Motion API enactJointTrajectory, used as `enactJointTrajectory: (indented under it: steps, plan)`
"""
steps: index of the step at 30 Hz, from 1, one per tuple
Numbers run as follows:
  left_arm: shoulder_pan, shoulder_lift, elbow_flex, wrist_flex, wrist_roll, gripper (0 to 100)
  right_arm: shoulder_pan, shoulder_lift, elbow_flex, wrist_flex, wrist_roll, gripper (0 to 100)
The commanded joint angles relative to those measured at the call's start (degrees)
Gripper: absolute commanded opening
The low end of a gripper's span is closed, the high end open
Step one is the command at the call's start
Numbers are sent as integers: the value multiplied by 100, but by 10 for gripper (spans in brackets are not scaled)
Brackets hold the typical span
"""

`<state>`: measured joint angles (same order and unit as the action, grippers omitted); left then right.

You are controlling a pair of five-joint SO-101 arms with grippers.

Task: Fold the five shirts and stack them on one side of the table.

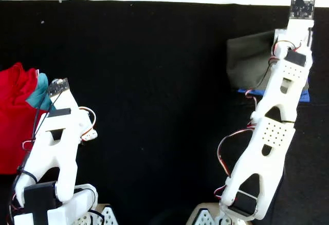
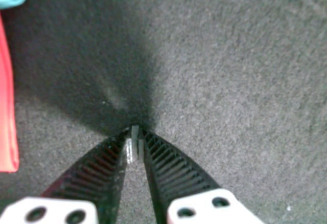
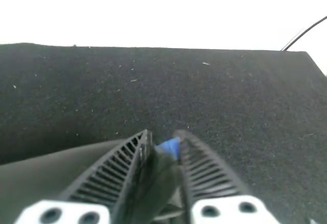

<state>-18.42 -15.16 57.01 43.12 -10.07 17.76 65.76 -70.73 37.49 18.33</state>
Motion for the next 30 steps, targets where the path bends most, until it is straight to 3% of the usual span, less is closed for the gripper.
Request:
enactJointTrajectory:
  steps: [1, 7, 11, 14, 23, 30]
  plan:
    - [4, -22, 13, -149, 26, 11, 22, -119, -374, 338, 35, 204]
    - [4, -22, 13, -149, 26, 11, 207, -75, -1578, 769, -360, 139]
    - [4, -22, 13, -149, 26, 11, 136, -75, -2070, 1692, -730, 0]
    - [4, -22, 13, -149, 26, 11, 4, -48, -2026, 2000, -730, 9]
    - [4, -22, 13, -149, 26, 11, 462, -48, 127, 330, -730, 6]
    - [4, -22, 13, -149, 26, 11, 1042, -66, 585, 303, -730, 6]
